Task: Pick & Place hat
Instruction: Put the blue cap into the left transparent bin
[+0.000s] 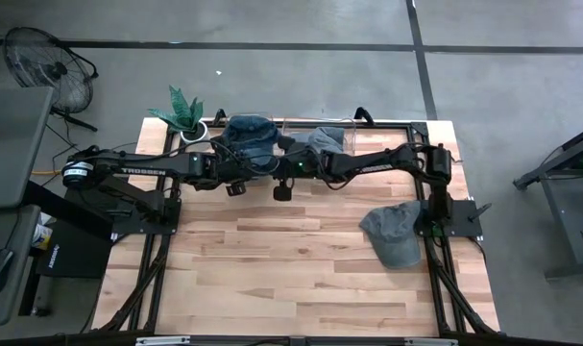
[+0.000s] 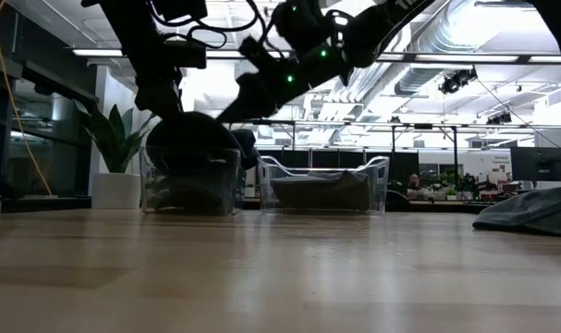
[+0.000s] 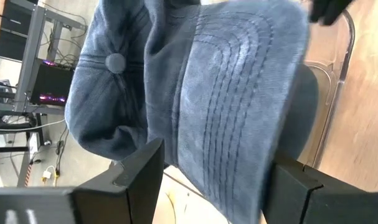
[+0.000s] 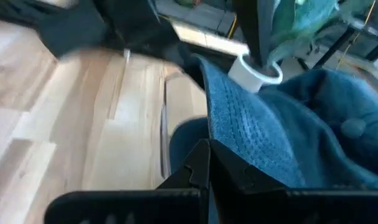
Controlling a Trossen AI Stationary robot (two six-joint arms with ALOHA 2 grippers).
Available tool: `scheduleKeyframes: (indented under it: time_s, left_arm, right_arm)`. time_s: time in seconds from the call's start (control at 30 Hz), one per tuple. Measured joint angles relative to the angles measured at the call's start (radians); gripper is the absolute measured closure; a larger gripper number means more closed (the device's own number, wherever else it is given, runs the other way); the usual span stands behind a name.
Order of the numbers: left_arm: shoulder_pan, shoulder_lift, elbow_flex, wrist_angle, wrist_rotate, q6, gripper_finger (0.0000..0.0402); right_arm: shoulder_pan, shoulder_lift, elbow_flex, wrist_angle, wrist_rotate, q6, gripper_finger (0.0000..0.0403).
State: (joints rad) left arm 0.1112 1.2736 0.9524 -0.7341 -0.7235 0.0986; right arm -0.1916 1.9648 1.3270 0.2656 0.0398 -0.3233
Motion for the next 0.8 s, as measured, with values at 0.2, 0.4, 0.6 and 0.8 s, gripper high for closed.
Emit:
scheduleKeyframes:
  time_s: [0.2,0.4,0.6,0.8]
  left_arm:
    - [0.000,0.000,0.000,-0.001,0.017,0.002,0.0184]
    - [0.000,0.000,0.000,-0.001,0.031,0.003,0.0184]
    - [0.000,-0.001,0.000,-0.002,0.026,0.029,0.0184]
    - [0.000,-0.002,0.058,-0.048,0.027,0.019,0.0184]
  right_arm:
    - [-0.010,0.055,0.000,0.036,-0.006,0.028,0.0402]
    - [-0.018,0.066,0.000,0.049,-0.012,0.041,0.0403]
    - [-0.031,0.066,0.000,0.044,-0.032,0.078,0.0403]
    - [-0.046,0.066,0.000,0.040,-0.050,0.093,0.0403]
